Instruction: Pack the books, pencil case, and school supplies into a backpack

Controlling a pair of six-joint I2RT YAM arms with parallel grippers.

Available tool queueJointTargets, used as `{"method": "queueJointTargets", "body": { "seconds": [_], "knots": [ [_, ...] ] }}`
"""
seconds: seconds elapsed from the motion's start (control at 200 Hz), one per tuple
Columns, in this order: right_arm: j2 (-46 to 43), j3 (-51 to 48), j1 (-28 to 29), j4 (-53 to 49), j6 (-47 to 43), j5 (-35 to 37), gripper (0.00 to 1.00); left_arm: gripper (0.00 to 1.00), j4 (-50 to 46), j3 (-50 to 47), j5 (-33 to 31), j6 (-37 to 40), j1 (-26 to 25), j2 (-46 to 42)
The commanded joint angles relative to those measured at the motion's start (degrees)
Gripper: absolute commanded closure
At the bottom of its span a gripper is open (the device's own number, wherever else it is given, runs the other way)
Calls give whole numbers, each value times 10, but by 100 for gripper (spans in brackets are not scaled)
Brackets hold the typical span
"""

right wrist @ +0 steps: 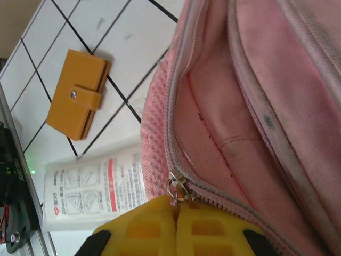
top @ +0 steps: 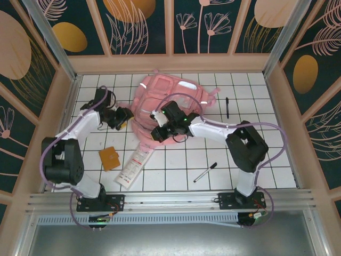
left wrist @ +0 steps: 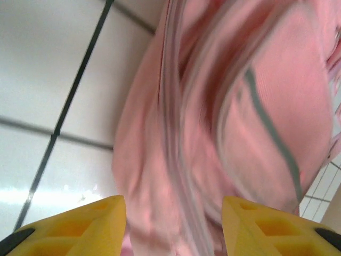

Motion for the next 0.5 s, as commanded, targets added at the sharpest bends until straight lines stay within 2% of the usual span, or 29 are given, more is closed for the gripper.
{"method": "queueJointTargets", "body": {
  "seconds": [0.0,0.165,0.305,0.43,0.495],
  "knots": [
    [16,40,18,53,-5,-40,100,49,8,-31,-1,-55,-25,-31],
    [37,55,24,48,-16,-37,100,46,54,-30,-12,-115,-66,-15],
    [36,50,24,63,-11,-27,100,47,77,-47,-29,-135,-74,20],
    [37,62,24,48,-8,8,100,54,75,-61,-36,-137,-74,36],
    [34,62,24,46,-9,25,100,64,73,-62,-49,-131,-74,32]
  ]
}}
